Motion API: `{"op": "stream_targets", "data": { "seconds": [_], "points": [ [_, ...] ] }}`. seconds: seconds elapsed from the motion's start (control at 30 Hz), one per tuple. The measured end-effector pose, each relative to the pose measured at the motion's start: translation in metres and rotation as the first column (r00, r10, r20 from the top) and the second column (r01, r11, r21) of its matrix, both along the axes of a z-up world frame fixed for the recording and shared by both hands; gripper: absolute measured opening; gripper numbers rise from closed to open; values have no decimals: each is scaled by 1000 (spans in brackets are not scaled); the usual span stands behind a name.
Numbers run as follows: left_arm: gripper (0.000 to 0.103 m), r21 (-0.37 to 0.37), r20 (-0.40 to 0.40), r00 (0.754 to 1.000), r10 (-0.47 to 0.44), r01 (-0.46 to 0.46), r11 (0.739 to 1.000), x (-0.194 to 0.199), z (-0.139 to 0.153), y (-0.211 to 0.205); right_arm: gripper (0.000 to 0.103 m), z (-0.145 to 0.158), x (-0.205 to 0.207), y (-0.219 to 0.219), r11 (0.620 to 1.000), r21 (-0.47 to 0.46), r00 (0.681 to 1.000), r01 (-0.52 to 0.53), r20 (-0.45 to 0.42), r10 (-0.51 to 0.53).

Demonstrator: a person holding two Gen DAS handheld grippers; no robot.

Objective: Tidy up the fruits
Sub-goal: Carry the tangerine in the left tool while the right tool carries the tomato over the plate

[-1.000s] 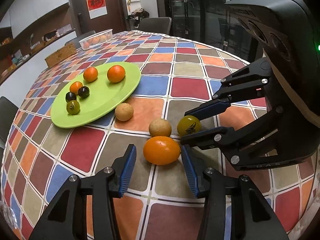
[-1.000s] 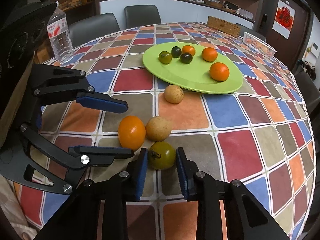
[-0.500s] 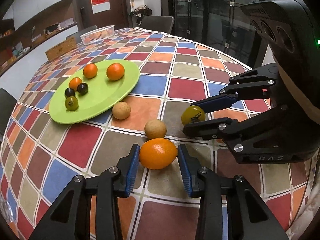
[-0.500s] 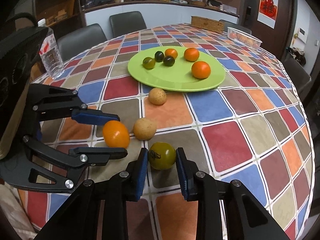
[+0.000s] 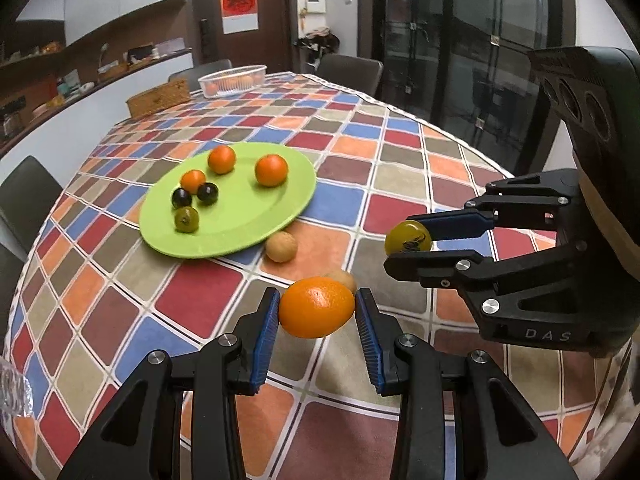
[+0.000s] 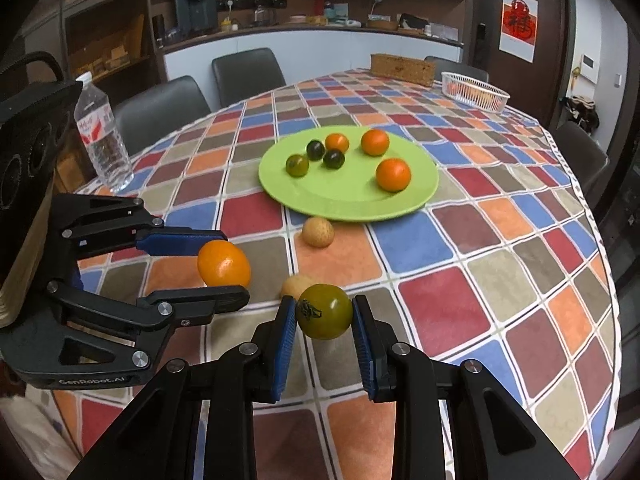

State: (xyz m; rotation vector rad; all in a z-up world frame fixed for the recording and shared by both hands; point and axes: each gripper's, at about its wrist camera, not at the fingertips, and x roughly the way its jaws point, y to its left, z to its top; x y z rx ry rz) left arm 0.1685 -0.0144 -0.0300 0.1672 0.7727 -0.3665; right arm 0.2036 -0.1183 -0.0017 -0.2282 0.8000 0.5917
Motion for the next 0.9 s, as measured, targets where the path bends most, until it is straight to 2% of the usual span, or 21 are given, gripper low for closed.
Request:
{"op": "stream_targets", "data": {
  "seconds": [0.47, 0.9],
  "points": [
    [38, -8, 71, 995, 69, -68, 998, 18, 27, 10, 29, 30, 17, 10, 995, 87, 996, 50, 65, -56],
    [38, -23, 97, 990, 102, -100, 995, 56, 40, 25, 29, 40, 56, 23, 991, 118, 995, 61, 72, -69]
  ]
}}
